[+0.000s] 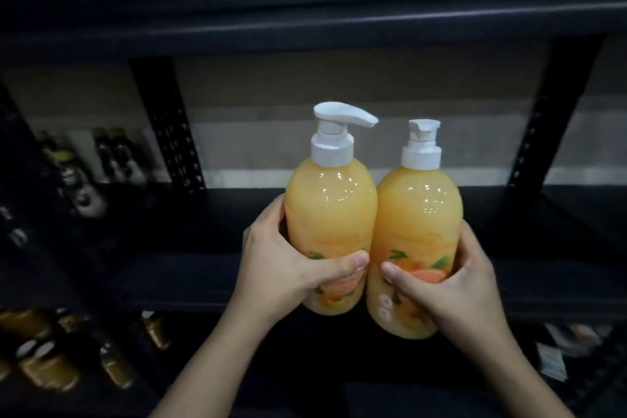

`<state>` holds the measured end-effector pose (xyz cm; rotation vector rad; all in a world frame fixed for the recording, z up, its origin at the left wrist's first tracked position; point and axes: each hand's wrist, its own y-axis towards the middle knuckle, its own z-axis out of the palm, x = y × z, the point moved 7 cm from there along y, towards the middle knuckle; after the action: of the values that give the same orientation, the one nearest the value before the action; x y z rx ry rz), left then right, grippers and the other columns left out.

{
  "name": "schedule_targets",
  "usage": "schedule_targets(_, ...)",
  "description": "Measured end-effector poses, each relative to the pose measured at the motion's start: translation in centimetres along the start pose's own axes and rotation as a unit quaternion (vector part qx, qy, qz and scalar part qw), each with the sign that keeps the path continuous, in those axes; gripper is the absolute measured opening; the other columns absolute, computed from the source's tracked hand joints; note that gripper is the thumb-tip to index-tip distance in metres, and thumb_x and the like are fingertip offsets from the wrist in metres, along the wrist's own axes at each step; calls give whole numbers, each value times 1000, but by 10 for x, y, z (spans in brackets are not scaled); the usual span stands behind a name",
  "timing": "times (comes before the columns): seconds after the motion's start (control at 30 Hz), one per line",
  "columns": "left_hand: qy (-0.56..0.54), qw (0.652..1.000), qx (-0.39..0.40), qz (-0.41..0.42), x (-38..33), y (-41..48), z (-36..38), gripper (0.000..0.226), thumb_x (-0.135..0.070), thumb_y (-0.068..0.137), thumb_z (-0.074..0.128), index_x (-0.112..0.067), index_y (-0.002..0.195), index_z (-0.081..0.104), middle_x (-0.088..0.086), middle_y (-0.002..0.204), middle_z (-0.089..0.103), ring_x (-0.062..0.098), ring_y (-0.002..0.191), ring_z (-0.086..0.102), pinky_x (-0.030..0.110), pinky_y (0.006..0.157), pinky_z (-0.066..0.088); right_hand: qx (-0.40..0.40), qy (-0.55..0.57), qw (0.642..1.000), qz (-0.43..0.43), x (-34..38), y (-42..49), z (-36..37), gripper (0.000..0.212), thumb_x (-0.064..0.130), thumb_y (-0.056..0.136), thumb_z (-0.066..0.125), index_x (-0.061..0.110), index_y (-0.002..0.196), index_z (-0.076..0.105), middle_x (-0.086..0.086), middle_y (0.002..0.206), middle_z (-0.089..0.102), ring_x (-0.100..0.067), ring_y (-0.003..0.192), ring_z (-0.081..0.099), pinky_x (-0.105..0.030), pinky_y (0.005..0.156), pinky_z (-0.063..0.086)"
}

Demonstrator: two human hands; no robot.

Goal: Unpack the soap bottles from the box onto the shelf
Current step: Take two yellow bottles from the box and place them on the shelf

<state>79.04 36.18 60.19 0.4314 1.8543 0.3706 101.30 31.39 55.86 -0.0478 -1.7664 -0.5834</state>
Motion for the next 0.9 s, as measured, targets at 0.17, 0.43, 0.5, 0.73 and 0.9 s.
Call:
schedule_targets(0.17, 28, 997, -73, 0, 15, 29, -45, 84, -57, 35, 92, -32, 110, 63, -15, 104, 71, 1, 96, 67, 33, 82, 58, 27, 12, 999, -20, 17, 35, 54, 93, 41, 46, 93, 31, 129, 53, 10, 109, 68, 2, 93, 67, -20, 74, 56)
schedule_targets(0.43, 60, 986, -155, -30, 62, 68, -89, 85, -53, 38, 95, -29, 112, 61, -12, 106, 67, 8, 97, 65, 38, 83, 57, 47, 17, 998, -30, 25, 67, 109, 93, 36, 53, 94, 31, 134, 48, 14, 111, 64, 4, 92, 65, -16, 71, 54)
schedule_targets(0.5, 72, 982, -172, -38, 71, 77, -96, 89, -54, 39, 94, -25, 115, 60, -10, 107, 66, 11, 98, 64, 38, 85, 57, 48, 17, 998, -27, 24, 70, 115, 98, 40, 53, 93, 33, 137, 44, 14, 116, 61, -1, 97, 65, -21, 76, 55)
schedule_targets(0.73, 60, 976, -201, -54, 97, 108, -103, 75, -49, 42, 94, -27, 104, 58, -8, 98, 67, 12, 92, 65, 27, 78, 54, 37, 13, 999, -3, 8, 72, 122, 100, 38, 54, 94, 31, 139, 43, 11, 118, 61, -4, 99, 64, -20, 72, 52)
schedule_targets(0.9, 33, 976, -201, -71, 129, 123, -102, 88, -59, 36, 91, -25, 111, 61, -7, 103, 68, 11, 94, 67, 32, 80, 58, 38, 3, 999, 9, 1, 75, 123, 104, 42, 53, 93, 31, 142, 39, 9, 120, 59, -8, 102, 62, -28, 78, 55)
